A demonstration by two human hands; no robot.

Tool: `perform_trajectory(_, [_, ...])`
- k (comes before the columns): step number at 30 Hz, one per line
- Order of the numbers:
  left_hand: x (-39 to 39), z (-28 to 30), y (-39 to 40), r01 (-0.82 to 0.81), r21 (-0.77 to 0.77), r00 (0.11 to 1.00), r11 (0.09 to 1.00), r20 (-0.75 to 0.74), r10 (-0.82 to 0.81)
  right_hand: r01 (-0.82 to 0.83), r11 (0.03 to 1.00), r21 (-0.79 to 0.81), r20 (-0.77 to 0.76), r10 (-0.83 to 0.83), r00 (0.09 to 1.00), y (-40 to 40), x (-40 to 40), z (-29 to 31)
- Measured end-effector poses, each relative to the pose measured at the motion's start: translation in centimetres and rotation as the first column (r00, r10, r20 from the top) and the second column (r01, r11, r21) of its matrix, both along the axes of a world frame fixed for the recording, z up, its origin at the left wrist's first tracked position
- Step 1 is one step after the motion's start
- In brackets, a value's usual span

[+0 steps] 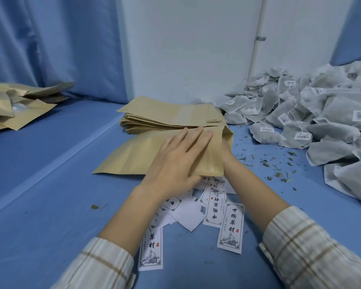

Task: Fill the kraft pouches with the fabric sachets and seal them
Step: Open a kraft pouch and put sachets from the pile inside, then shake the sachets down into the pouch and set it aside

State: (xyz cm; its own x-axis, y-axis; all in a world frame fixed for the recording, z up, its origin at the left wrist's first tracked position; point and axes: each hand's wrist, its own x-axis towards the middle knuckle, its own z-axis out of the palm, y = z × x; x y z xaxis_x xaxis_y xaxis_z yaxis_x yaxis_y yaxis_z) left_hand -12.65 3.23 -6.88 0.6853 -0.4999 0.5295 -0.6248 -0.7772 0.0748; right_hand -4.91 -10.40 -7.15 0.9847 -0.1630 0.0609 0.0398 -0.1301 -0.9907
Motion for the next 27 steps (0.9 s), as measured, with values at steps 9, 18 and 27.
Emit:
perform_trajectory(9, [0.4,1.8,1.4,0.106,-0.401,0.992,0.91,0.105,-0.069,-0.003,0.857,-0.516,0.373,0.228,0.899,-3.8,-4.4,3.8])
perform_trajectory(18, [-0.9,4.0,1.6,0.194,-0.801,0.95,0.567,0.011,-0.311,0.267,0.703,-0.659,0.601,0.279,0.749,-9.3,-5.5,5.1])
perform_trajectory(27, [-0.2,6.4,2.2,0.17,-0.841,0.826,0.514,-0.164,-0.54,0.137,0.626,-0.768,0.5,0.451,0.739,-12.6,-6.3,9.3])
